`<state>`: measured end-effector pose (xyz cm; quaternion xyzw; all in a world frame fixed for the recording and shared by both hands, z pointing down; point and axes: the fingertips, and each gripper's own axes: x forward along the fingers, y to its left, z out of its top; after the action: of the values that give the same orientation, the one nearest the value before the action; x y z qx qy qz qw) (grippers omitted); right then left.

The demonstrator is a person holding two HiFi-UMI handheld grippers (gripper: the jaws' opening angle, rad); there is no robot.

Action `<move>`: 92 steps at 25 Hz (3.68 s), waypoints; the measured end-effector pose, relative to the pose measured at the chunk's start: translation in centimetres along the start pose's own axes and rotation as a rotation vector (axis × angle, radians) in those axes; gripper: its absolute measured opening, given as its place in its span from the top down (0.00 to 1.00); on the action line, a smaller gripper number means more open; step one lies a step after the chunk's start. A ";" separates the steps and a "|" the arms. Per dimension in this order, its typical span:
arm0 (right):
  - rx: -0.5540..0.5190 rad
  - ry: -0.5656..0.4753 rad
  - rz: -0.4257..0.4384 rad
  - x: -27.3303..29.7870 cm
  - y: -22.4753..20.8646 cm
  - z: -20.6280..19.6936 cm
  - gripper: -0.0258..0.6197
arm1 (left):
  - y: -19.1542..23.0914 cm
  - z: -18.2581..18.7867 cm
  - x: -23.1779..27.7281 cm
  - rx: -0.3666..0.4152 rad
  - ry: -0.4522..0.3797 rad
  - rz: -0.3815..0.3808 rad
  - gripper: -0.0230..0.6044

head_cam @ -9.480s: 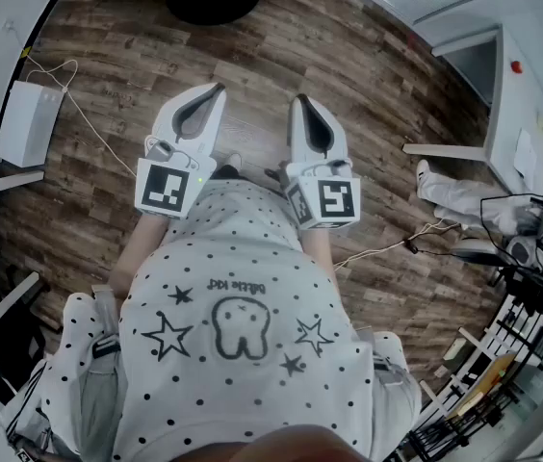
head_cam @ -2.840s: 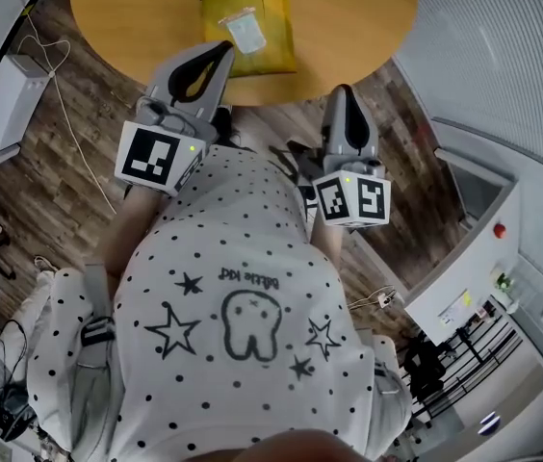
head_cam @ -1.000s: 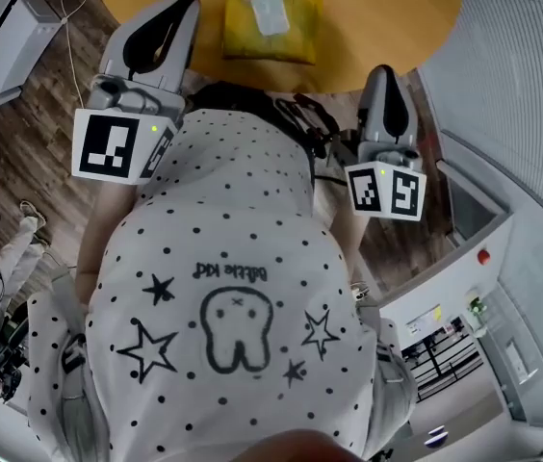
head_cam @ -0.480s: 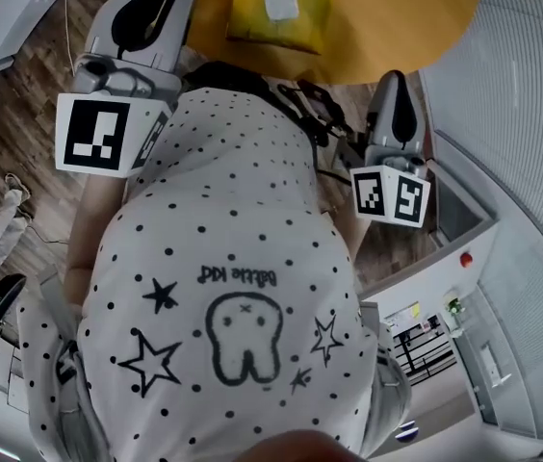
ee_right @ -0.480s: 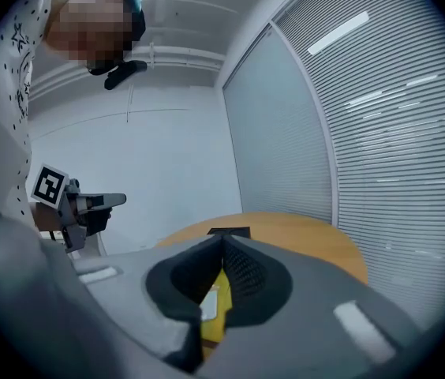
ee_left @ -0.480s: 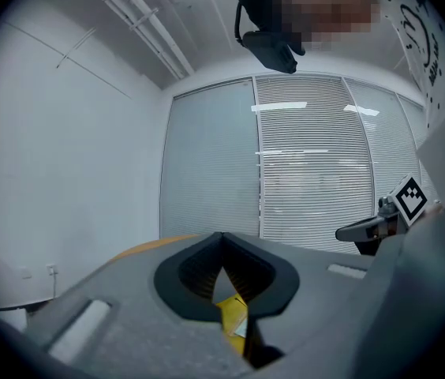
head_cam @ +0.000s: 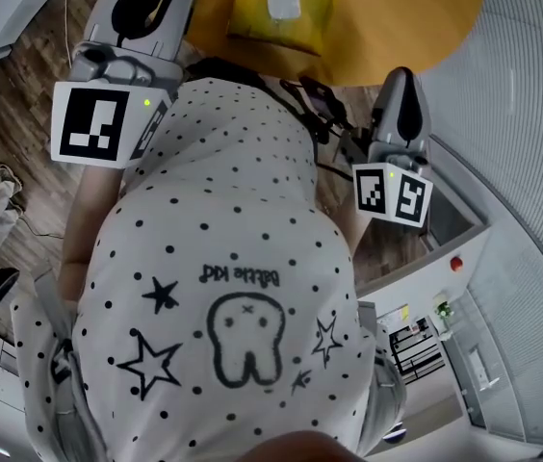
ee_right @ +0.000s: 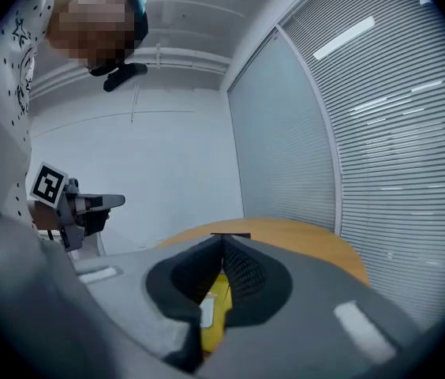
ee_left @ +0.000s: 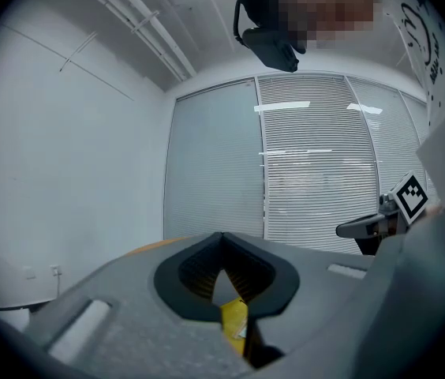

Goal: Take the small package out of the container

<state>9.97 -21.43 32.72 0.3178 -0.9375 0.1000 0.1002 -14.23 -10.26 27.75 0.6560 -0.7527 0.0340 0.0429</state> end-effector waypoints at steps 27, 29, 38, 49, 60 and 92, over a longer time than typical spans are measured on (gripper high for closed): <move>-0.018 -0.109 0.052 -0.4 1.5 4.7 0.95 | -2.2 -2.2 0.8 -0.037 0.014 -0.089 0.95; -0.027 -0.091 0.052 0.0 1.5 5.4 0.95 | -2.1 -2.2 1.1 -0.056 0.021 -0.097 0.95; -0.078 -0.031 0.068 1.0 2.1 5.9 0.88 | -1.7 -3.5 0.4 -0.113 0.028 -0.067 0.95; -0.075 0.063 0.211 4.0 6.4 4.0 0.80 | -2.5 -4.5 -0.7 -0.125 0.015 -0.067 0.95; -0.118 0.287 0.273 8.4 8.9 -1.6 0.74 | -2.4 -5.0 -0.1 -0.144 0.072 -0.075 0.95; -0.113 0.672 0.236 11.0 8.6 -13.4 0.70 | -5.7 -7.1 -0.2 -0.228 0.198 -0.101 0.95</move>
<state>-2.21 -17.72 47.34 0.1509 -0.8865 0.1576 0.4079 -8.37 -10.09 34.75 0.6774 -0.7099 0.0104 0.1928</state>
